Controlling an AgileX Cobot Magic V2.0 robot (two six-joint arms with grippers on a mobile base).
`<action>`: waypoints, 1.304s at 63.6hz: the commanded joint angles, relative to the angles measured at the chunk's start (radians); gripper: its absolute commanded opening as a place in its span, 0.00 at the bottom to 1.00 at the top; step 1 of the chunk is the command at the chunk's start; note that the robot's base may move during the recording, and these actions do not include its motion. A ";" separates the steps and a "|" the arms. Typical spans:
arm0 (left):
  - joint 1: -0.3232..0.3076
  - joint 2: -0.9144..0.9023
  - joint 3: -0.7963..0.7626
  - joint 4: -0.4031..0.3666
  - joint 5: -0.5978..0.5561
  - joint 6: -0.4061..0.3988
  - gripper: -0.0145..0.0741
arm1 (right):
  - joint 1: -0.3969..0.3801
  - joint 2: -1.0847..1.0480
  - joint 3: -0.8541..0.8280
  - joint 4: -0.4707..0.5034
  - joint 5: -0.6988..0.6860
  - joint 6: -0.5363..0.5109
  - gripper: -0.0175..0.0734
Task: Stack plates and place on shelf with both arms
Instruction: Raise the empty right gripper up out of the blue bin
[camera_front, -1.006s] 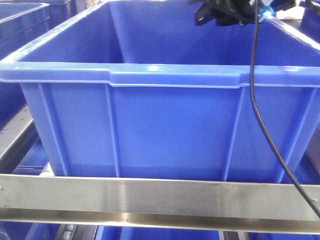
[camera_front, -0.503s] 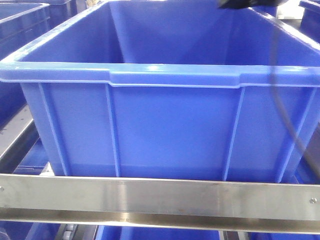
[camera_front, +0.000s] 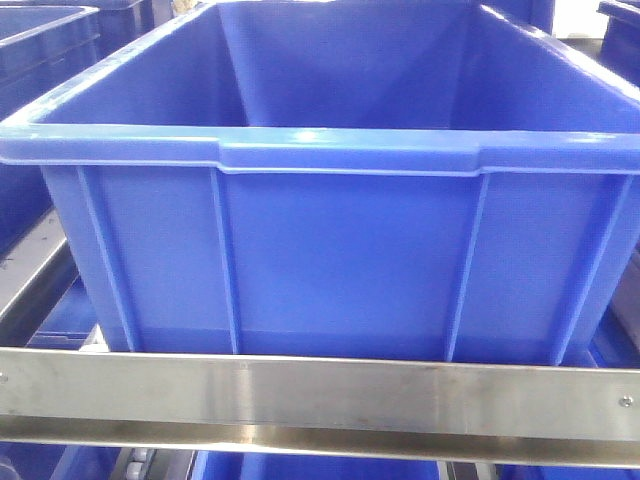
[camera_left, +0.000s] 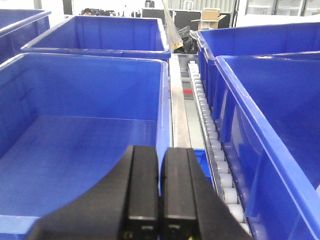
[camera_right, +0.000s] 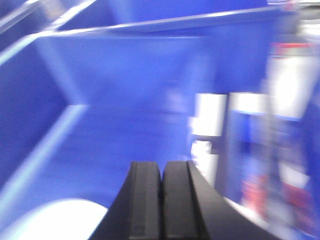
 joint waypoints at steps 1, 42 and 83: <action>-0.005 0.006 -0.035 -0.010 -0.086 -0.004 0.25 | -0.037 -0.098 0.008 -0.007 -0.013 -0.007 0.25; -0.005 0.006 -0.035 -0.010 -0.086 -0.004 0.25 | -0.056 -0.738 0.182 -0.007 0.281 -0.013 0.25; -0.005 0.006 -0.035 -0.010 -0.086 -0.004 0.25 | -0.056 -0.816 0.258 -0.032 0.281 -0.014 0.25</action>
